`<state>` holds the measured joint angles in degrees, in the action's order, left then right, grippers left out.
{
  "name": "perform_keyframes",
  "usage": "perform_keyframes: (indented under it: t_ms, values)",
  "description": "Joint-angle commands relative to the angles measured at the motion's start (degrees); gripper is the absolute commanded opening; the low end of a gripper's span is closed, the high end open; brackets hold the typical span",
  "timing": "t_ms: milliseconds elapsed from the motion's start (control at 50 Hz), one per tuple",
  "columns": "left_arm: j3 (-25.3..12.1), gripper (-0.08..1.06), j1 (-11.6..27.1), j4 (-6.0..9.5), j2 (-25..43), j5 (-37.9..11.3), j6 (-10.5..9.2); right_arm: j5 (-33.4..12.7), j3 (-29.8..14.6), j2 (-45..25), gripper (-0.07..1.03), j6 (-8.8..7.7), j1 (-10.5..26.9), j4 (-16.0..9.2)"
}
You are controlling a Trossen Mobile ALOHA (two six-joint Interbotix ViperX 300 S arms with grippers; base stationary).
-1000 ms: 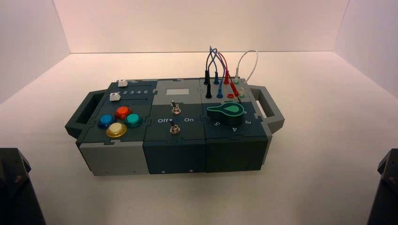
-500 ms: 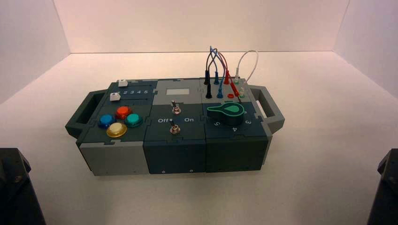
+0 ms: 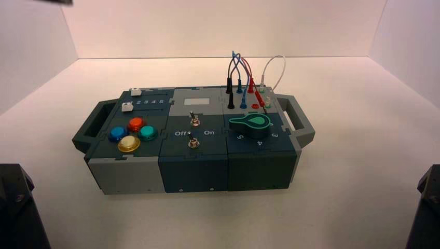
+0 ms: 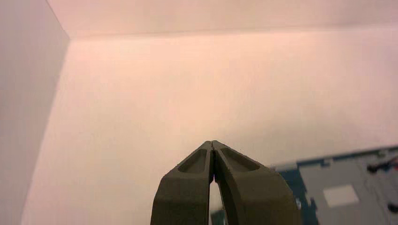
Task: Move the top slider to position 2.
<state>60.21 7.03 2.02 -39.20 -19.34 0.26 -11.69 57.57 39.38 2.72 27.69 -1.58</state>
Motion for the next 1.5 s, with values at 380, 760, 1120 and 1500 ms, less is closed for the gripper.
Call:
perform_keyframes:
  t_ms: [380,760,1120,1500]
  values:
    - [-8.44,-0.03,3.78,0.53,18.72,-8.26,0.09,-11.34,-12.39,-17.93,-0.02,-0.79,7.82,-1.41]
    - [-11.25,-0.03,6.15,2.55,30.15,-8.44,0.09,-12.66,-20.13,-29.18,-0.02,-1.41,10.81,-1.49]
    - [-14.68,-0.03,8.79,3.43,37.27,-8.70,0.09,-12.66,-20.13,-29.53,-0.02,-1.32,10.90,-1.49]
    - [-16.00,-0.03,9.14,3.43,41.22,-10.02,0.09,-12.66,-20.39,-29.53,-0.02,-1.32,10.81,-2.11]
